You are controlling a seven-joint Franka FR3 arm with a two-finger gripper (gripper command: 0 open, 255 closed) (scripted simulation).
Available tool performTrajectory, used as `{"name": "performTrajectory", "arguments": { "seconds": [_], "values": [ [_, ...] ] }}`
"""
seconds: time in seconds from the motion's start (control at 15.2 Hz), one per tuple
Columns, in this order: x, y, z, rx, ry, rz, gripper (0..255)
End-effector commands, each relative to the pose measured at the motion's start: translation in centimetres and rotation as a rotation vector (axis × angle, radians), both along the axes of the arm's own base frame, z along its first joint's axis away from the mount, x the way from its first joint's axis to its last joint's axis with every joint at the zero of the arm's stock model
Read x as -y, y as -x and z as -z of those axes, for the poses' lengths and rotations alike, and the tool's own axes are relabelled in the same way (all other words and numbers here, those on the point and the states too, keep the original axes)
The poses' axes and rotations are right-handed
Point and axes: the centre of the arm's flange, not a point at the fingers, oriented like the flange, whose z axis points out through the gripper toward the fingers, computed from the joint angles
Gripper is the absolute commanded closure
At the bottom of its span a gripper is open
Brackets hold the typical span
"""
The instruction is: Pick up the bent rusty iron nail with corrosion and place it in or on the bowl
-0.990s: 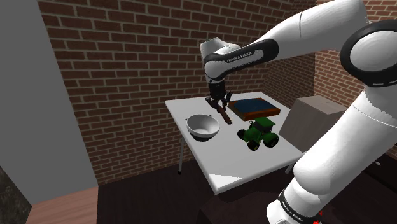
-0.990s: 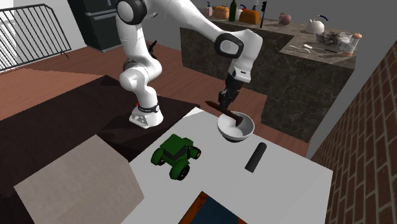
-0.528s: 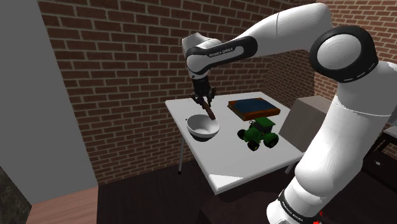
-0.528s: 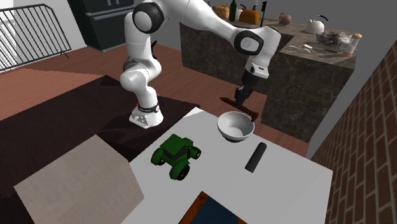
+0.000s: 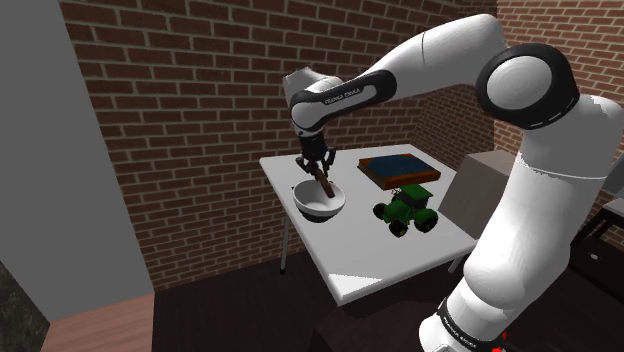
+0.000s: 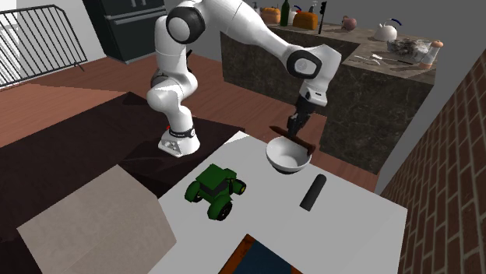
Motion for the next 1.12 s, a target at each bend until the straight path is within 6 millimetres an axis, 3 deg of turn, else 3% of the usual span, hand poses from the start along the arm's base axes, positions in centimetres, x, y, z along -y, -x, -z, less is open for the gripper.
{"name": "performTrajectory", "arguments": {
  "seconds": [0.0,0.4,0.86,0.92,1.06],
  "values": [
    [-0.1,-0.1,1.2,0.001,0.000,0.000,255],
    [-0.1,-0.1,4.5,0.001,0.000,0.000,255],
    [-0.1,-0.1,4.5,0.001,0.000,0.000,255],
    [-0.1,-0.1,4.5,0.001,0.000,0.000,0],
    [-0.1,-0.1,4.5,0.001,0.000,0.000,0]
  ]
}}
